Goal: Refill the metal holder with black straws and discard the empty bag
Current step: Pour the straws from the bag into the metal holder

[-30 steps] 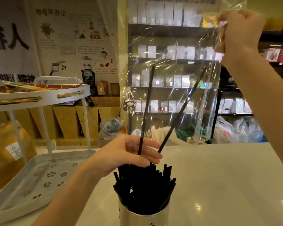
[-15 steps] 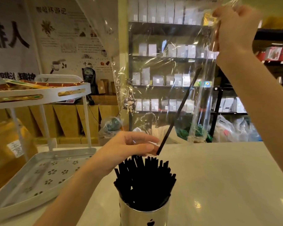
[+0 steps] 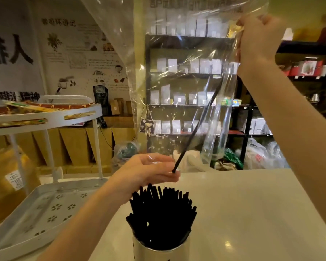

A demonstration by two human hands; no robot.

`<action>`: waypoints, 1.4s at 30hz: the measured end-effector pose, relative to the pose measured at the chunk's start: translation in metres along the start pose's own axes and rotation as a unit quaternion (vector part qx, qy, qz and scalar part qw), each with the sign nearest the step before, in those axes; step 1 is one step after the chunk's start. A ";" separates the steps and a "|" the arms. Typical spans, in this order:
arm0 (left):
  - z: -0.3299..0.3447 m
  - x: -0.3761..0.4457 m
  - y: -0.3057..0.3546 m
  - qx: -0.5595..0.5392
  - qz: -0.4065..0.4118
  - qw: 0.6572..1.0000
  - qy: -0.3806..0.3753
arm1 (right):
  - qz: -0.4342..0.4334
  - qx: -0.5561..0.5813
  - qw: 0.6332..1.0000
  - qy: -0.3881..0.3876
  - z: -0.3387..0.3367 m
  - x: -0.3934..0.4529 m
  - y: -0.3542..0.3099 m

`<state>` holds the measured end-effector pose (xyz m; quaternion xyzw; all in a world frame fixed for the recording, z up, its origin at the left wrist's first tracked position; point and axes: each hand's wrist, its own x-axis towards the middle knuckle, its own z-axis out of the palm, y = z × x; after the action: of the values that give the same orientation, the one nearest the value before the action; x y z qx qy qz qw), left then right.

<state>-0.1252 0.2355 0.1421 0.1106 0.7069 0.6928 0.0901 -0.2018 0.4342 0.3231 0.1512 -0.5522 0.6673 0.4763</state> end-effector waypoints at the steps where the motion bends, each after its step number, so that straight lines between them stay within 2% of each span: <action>1: 0.001 0.001 0.001 -0.004 0.004 1.000 0.000 | -0.002 -0.001 1.000 0.001 0.000 0.001 0.001; 9: -0.002 0.005 -0.002 -0.004 0.014 0.999 0.049 | -0.019 -0.014 0.999 0.030 -0.001 0.002 0.006; 13: -0.004 0.003 -0.003 -0.027 0.028 0.997 0.069 | 0.004 0.001 1.000 0.026 -0.007 0.004 0.006; 20: -0.011 0.002 -0.004 -0.043 0.054 0.997 0.047 | 0.039 0.024 0.999 0.021 -0.014 0.006 0.007; 24: -0.007 0.002 -0.001 -0.165 0.043 0.985 0.024 | 0.044 0.026 0.999 0.017 -0.013 0.005 0.013; 26: -0.005 0.001 -0.001 -0.209 0.071 0.974 0.052 | 0.046 0.023 0.998 0.022 -0.014 0.008 0.018; 28: -0.003 -0.001 -0.002 -0.231 0.123 0.958 0.119 | 0.051 0.018 0.998 0.035 -0.015 0.011 0.023; 31: -0.002 -0.004 -0.001 -0.198 0.211 0.923 0.253 | 0.059 0.002 0.996 0.059 -0.017 0.012 0.031; 33: 0.000 -0.008 0.002 -0.159 0.264 0.899 0.310 | 0.067 -0.001 0.996 0.063 -0.018 0.010 0.037; 36: 0.000 -0.012 0.001 -0.077 0.310 0.891 0.324 | 0.080 0.003 0.996 0.046 -0.019 0.005 0.041; 38: -0.001 -0.013 -0.002 -0.021 0.300 0.901 0.313 | 0.089 0.020 0.995 0.032 -0.019 0.002 0.041; 42: 0.003 -0.011 -0.004 0.019 0.281 0.905 0.317 | 0.094 0.039 0.995 0.014 -0.018 -0.003 0.037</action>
<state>-0.1141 0.2355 0.1377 0.0807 0.6509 0.6740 -0.3398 -0.2243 0.4508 0.2934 0.1079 -0.5311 0.7319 0.4130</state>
